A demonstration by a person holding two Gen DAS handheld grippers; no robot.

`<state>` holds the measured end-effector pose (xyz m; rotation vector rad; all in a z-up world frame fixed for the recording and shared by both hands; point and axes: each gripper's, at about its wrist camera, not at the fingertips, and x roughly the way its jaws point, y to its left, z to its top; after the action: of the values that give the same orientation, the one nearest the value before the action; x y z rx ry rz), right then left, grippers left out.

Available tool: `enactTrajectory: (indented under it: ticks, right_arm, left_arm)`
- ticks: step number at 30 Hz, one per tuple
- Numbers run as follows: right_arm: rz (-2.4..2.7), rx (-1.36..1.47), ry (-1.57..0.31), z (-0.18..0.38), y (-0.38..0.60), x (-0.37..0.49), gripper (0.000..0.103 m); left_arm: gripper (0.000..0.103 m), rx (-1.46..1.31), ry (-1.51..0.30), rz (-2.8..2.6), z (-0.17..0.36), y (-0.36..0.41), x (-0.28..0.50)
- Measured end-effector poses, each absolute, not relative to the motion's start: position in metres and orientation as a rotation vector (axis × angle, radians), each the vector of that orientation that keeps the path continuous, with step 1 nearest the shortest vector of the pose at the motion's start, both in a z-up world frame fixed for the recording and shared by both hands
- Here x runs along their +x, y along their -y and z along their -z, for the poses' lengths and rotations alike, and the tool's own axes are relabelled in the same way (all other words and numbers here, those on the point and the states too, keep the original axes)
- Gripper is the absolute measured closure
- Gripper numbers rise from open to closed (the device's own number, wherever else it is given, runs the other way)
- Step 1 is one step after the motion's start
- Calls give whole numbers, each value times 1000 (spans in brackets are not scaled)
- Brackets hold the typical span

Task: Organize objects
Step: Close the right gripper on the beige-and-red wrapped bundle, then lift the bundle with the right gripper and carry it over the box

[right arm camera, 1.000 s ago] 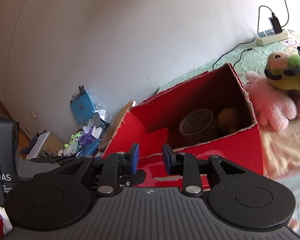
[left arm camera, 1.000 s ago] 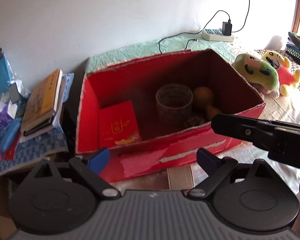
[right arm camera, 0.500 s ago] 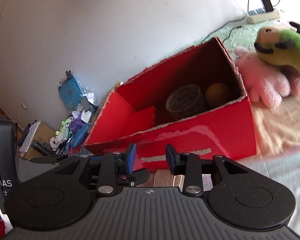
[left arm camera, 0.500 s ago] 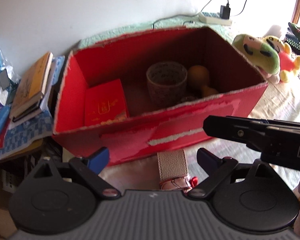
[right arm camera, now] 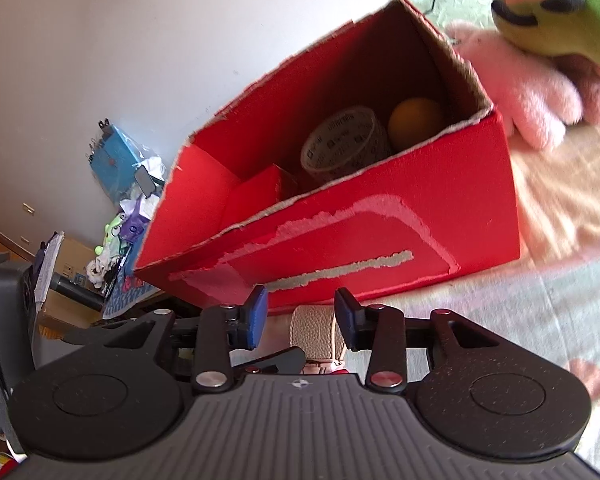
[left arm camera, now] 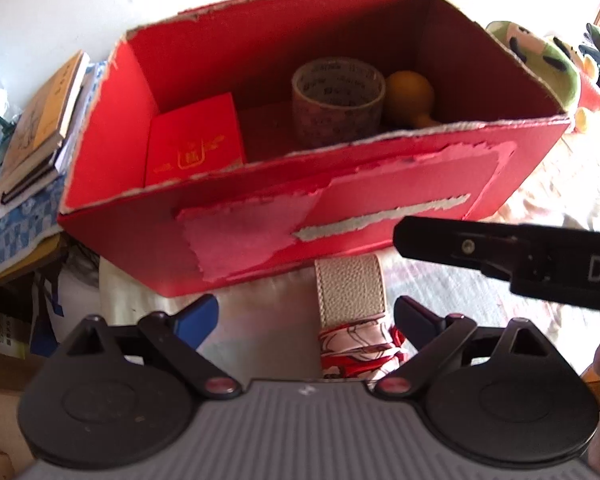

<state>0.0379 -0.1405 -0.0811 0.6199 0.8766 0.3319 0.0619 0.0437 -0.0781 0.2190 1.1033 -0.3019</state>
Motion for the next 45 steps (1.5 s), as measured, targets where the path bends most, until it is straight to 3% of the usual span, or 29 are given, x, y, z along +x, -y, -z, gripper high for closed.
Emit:
enactTrajectory:
  ticks: [6,25,38,43,45]
  right_arm:
    - [-315,626,-949,90,136,47,57]
    - [-283,603,-1158,121,124,66,56]
    - [-327,576,-1173,124,124,61,56]
    - [-338,494,-1178,115,107,73,56]
    - [-340,480,-1177,115,106,73,56]
  left_arm:
    - [8,229,-1133,315,87,-46,65]
    - [8,84,-1253,488,106,-67,69]
    - [8,52,-1283,556,114,-72,73]
    - [18,62,-1261,606,110,-63,67]
    - [29,60,-1263,633,111,-59,66]
